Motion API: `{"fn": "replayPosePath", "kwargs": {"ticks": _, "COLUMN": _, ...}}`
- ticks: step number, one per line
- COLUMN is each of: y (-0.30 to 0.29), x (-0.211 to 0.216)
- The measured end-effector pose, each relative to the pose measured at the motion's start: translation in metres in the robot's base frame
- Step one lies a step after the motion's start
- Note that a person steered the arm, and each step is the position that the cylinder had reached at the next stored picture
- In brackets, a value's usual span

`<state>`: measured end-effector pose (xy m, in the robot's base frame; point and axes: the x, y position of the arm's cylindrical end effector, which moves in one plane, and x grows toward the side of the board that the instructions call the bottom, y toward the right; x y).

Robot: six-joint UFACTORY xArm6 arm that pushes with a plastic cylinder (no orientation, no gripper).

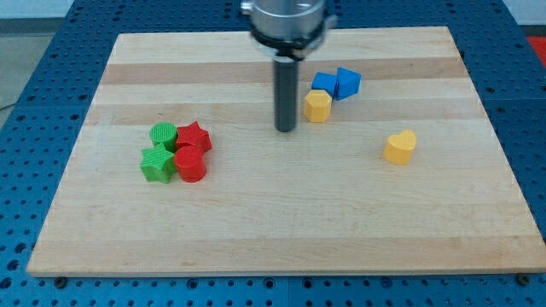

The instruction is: Move the hexagon close to the blue blocks

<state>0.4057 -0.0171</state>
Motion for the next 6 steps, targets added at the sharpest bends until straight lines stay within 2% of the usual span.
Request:
{"fn": "replayPosePath", "kwargs": {"ticks": 1, "y": -0.004, "x": -0.015}}
{"fn": "replayPosePath", "kwargs": {"ticks": 4, "y": 0.063, "x": -0.015}}
{"fn": "replayPosePath", "kwargs": {"ticks": 5, "y": 0.061, "x": 0.002}}
{"fn": "replayPosePath", "kwargs": {"ticks": 6, "y": 0.063, "x": 0.057}}
